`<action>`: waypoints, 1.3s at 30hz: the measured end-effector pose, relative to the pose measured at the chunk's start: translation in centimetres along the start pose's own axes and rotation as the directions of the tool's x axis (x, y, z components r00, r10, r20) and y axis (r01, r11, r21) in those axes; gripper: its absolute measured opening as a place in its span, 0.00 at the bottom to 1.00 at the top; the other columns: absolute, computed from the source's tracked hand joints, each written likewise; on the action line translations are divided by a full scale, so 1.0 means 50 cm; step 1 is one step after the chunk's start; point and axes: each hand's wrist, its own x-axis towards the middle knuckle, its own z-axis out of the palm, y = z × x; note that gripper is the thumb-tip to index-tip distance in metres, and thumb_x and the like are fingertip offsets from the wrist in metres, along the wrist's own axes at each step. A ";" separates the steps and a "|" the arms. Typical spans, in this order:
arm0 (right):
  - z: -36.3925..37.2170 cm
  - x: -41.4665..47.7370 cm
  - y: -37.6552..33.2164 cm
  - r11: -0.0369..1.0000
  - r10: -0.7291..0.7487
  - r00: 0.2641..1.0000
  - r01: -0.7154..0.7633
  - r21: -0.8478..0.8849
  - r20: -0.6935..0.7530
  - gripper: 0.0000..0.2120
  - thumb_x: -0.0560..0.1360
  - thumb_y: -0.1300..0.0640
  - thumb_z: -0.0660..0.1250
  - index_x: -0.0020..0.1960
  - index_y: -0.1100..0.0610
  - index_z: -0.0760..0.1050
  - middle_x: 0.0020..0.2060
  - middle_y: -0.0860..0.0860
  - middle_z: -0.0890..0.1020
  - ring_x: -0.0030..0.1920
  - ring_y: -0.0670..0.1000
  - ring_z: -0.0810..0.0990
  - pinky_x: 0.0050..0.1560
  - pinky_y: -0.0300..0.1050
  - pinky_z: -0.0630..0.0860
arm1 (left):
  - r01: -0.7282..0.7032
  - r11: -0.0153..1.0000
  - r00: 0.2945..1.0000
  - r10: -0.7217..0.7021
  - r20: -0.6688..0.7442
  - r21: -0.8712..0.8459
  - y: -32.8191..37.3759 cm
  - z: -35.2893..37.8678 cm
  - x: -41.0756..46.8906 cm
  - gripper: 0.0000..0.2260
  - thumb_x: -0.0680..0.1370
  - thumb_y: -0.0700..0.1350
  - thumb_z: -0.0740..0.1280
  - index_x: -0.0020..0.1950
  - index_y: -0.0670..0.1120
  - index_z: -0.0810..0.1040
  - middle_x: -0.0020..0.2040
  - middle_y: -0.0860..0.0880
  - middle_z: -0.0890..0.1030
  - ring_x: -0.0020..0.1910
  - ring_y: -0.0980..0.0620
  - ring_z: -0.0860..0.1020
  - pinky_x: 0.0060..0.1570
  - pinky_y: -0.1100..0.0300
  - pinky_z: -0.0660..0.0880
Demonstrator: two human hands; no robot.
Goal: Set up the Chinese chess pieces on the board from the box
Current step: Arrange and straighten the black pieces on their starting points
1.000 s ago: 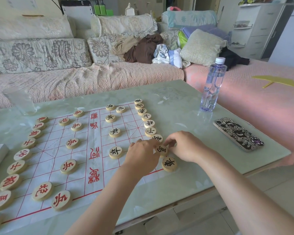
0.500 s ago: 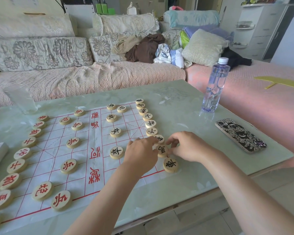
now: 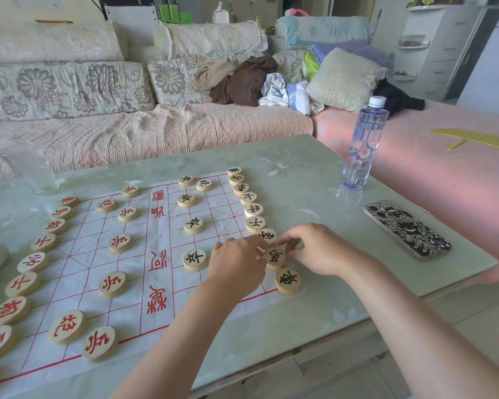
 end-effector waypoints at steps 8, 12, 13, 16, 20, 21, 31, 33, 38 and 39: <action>-0.002 0.002 0.003 0.999 -0.008 0.999 0.006 0.044 0.045 0.12 0.74 0.50 0.72 0.54 0.35 0.79 0.43 0.40 0.82 0.39 0.41 0.77 0.41 0.39 0.71 | -0.005 1.000 1.000 0.005 0.003 0.010 0.001 0.003 0.008 0.17 0.77 0.46 0.62 0.65 0.57 0.71 0.57 0.58 0.81 0.61 0.52 0.73 0.61 0.55 0.63; 0.001 0.003 0.003 0.999 -0.033 0.999 0.031 0.045 0.042 0.13 0.75 0.52 0.71 0.54 0.34 0.80 0.44 0.41 0.82 0.36 0.42 0.76 0.39 0.39 0.72 | -0.005 0.998 1.000 0.006 -0.005 0.070 -0.005 0.005 0.005 0.13 0.76 0.50 0.64 0.61 0.58 0.75 0.54 0.59 0.80 0.59 0.53 0.73 0.59 0.56 0.64; 0.002 0.004 0.003 0.998 -0.037 0.998 0.035 0.044 0.045 0.13 0.75 0.52 0.71 0.54 0.34 0.80 0.44 0.42 0.82 0.36 0.42 0.75 0.40 0.40 0.72 | -0.009 0.997 1.000 0.008 0.003 0.072 -0.005 0.006 0.005 0.13 0.76 0.51 0.65 0.61 0.58 0.75 0.54 0.58 0.81 0.59 0.53 0.73 0.59 0.56 0.64; 0.002 0.006 0.004 0.998 -0.045 0.998 0.042 0.049 0.052 0.14 0.75 0.52 0.71 0.54 0.33 0.80 0.44 0.42 0.81 0.35 0.43 0.75 0.39 0.39 0.72 | -0.007 0.998 1.000 0.006 0.013 0.055 -0.001 0.007 0.007 0.14 0.75 0.53 0.67 0.60 0.58 0.76 0.53 0.58 0.81 0.57 0.53 0.74 0.58 0.56 0.64; 0.000 0.005 0.006 0.997 -0.040 0.998 0.036 0.061 0.055 0.13 0.74 0.51 0.73 0.55 0.36 0.81 0.44 0.42 0.81 0.36 0.42 0.75 0.38 0.37 0.70 | -0.005 0.999 1.000 0.005 0.006 0.032 0.001 0.007 0.010 0.13 0.74 0.53 0.68 0.59 0.57 0.77 0.53 0.58 0.81 0.56 0.53 0.75 0.58 0.56 0.65; 0.000 0.006 0.007 0.998 -0.040 0.998 0.037 0.055 0.052 0.13 0.74 0.51 0.73 0.55 0.37 0.81 0.44 0.42 0.81 0.36 0.42 0.75 0.38 0.37 0.70 | -0.006 1.000 1.000 0.006 0.008 0.028 0.001 0.008 0.010 0.13 0.75 0.53 0.68 0.59 0.57 0.77 0.53 0.58 0.81 0.56 0.53 0.76 0.59 0.56 0.64; 0.000 0.015 0.015 1.000 -0.004 0.994 0.005 0.011 -0.109 0.16 0.78 0.58 0.63 0.61 0.42 0.78 0.53 0.43 0.81 0.45 0.45 0.77 0.52 0.44 0.76 | -0.033 0.999 0.996 0.033 -0.081 0.006 -0.007 -0.012 0.015 0.15 0.75 0.49 0.68 0.61 0.57 0.75 0.53 0.60 0.81 0.54 0.54 0.76 0.58 0.56 0.67; 0.006 0.025 0.014 1.000 -0.009 0.988 0.010 0.001 -0.152 0.18 0.79 0.59 0.62 0.63 0.44 0.78 0.56 0.42 0.81 0.55 0.48 0.79 0.58 0.46 0.75 | -0.004 1.000 0.996 0.003 -0.087 -0.010 -0.012 -0.018 0.028 0.14 0.75 0.48 0.66 0.60 0.57 0.76 0.53 0.59 0.81 0.55 0.54 0.76 0.58 0.56 0.67; 0.014 0.055 -0.016 0.998 -0.048 0.991 0.051 0.022 -0.125 0.22 0.77 0.63 0.62 0.62 0.40 0.78 0.58 0.40 0.80 0.55 0.51 0.79 0.56 0.48 0.76 | 0.066 0.997 0.998 -0.066 0.003 0.030 -0.023 -0.001 0.061 0.12 0.76 0.48 0.63 0.60 0.56 0.76 0.53 0.58 0.81 0.56 0.52 0.77 0.58 0.55 0.69; 0.014 0.059 -0.021 0.998 -0.054 0.992 0.057 0.018 -0.115 0.23 0.76 0.64 0.62 0.61 0.38 0.79 0.56 0.38 0.80 0.53 0.50 0.79 0.53 0.46 0.76 | 0.070 0.997 0.997 -0.070 0.018 0.036 -0.023 0.003 0.065 0.13 0.76 0.47 0.63 0.59 0.56 0.76 0.53 0.57 0.82 0.56 0.51 0.77 0.58 0.55 0.69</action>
